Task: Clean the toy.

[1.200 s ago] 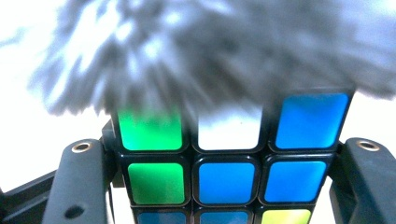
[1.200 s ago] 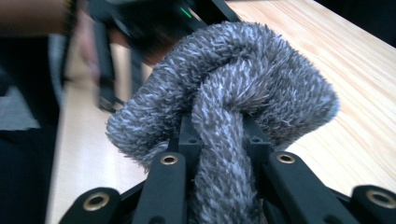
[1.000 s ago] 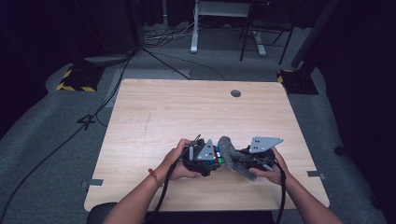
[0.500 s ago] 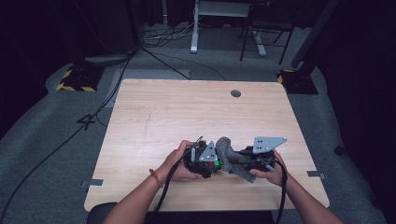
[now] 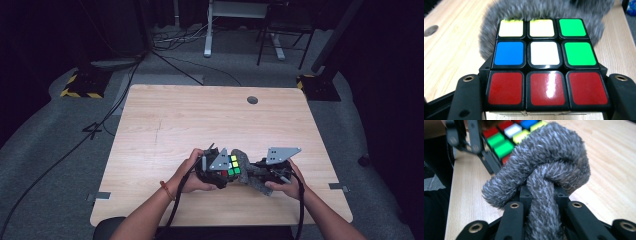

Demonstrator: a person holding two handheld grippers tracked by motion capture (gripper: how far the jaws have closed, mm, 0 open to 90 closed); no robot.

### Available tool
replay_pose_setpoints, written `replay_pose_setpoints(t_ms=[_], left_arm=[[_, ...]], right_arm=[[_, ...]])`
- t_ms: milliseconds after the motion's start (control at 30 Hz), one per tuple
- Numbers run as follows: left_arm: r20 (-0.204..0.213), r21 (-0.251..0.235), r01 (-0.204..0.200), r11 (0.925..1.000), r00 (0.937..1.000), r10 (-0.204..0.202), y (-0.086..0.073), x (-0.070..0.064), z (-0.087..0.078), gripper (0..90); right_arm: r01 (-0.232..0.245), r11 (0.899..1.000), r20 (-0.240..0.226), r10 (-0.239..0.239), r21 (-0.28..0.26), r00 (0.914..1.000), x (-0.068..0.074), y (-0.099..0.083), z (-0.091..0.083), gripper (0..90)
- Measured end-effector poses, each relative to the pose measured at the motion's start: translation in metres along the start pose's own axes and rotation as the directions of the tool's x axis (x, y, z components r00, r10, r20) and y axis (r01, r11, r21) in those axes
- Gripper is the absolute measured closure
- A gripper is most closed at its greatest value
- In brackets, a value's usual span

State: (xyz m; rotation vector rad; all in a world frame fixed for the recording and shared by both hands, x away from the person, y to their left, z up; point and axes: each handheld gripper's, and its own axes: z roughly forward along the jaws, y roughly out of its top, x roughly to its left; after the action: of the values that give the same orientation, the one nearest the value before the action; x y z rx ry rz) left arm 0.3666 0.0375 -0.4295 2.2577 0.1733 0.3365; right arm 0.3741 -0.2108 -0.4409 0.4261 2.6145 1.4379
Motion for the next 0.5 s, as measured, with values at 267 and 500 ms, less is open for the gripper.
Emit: replay_pose_setpoints(t_ms=[267,500], left_arm=[[-0.01,-0.035,0.004,0.9994,0.9999,-0.005,0.001,0.004,-0.01,33.2],[0.014,-0.005,-0.006,1.0,0.9999,0.006,0.001,0.0,-0.001,33.2]], right_arm=[[-0.015,0.997,-0.011,0.016,0.078,0.9998,-0.002,-0.008,0.013,76.1],[0.018,0.998,-0.002,-0.019,-0.06,0.9998,0.004,0.007,-0.009,76.1]])
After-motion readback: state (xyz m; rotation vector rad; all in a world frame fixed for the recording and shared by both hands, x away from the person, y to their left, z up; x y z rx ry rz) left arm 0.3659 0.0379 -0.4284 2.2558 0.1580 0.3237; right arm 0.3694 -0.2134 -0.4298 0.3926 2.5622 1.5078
